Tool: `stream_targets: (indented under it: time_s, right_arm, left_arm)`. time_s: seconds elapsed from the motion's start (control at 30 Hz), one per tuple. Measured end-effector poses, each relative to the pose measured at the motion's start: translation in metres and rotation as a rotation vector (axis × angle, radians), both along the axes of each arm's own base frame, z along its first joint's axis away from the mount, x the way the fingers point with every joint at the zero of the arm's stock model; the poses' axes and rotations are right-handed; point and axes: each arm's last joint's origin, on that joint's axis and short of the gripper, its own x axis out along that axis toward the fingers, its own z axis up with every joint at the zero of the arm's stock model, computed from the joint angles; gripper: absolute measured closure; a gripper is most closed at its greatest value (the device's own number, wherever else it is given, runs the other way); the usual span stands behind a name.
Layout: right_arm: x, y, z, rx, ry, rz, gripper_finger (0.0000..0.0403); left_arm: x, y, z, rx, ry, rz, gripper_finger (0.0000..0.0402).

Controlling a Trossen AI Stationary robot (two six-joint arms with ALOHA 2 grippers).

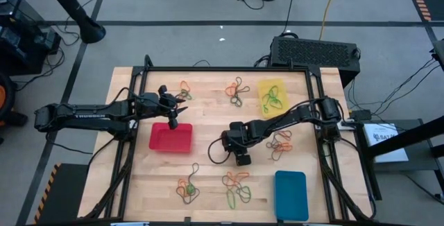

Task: Sort rubber bands into baskets
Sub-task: Put the green rubber band into the yellow bin

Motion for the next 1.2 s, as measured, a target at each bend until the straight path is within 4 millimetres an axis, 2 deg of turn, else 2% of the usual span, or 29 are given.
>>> stream_targets:
  time_s: [0.17,0.27,0.53,0.7,0.83,1.03,1.2]
  right_arm:
    - [0.002,-0.004,0.003,-0.005,-0.002,0.000,0.0390]
    - [0.004,-0.006,0.011,-0.033,0.039,-0.005,0.0395]
    - [0.013,-0.004,0.069,-0.060,0.139,0.031,0.0400]
    - [0.009,-0.010,0.106,-0.072,0.228,0.063,0.0402]
    - [0.001,-0.021,0.126,-0.052,0.308,-0.021,0.0402]
    - [-0.013,-0.040,0.137,-0.022,0.452,-0.201,0.0402]
    - [-0.013,-0.050,0.135,0.009,0.461,-0.293,0.0403]
  left_arm:
    - [0.000,0.000,0.000,-0.020,-0.008,0.012,0.0253]
    - [0.000,0.000,0.000,-0.020,-0.008,0.012,0.0253]
    - [0.000,0.000,0.000,-0.041,-0.018,0.024,0.0253]
    - [0.000,0.000,0.000,-0.042,-0.018,0.025,0.0253]
    - [0.000,0.000,0.000,-0.043,-0.015,0.025,0.0253]
    - [0.000,0.000,0.000,-0.045,-0.015,0.026,0.0253]
    - [0.000,0.000,-0.001,-0.057,-0.017,0.032,0.0253]
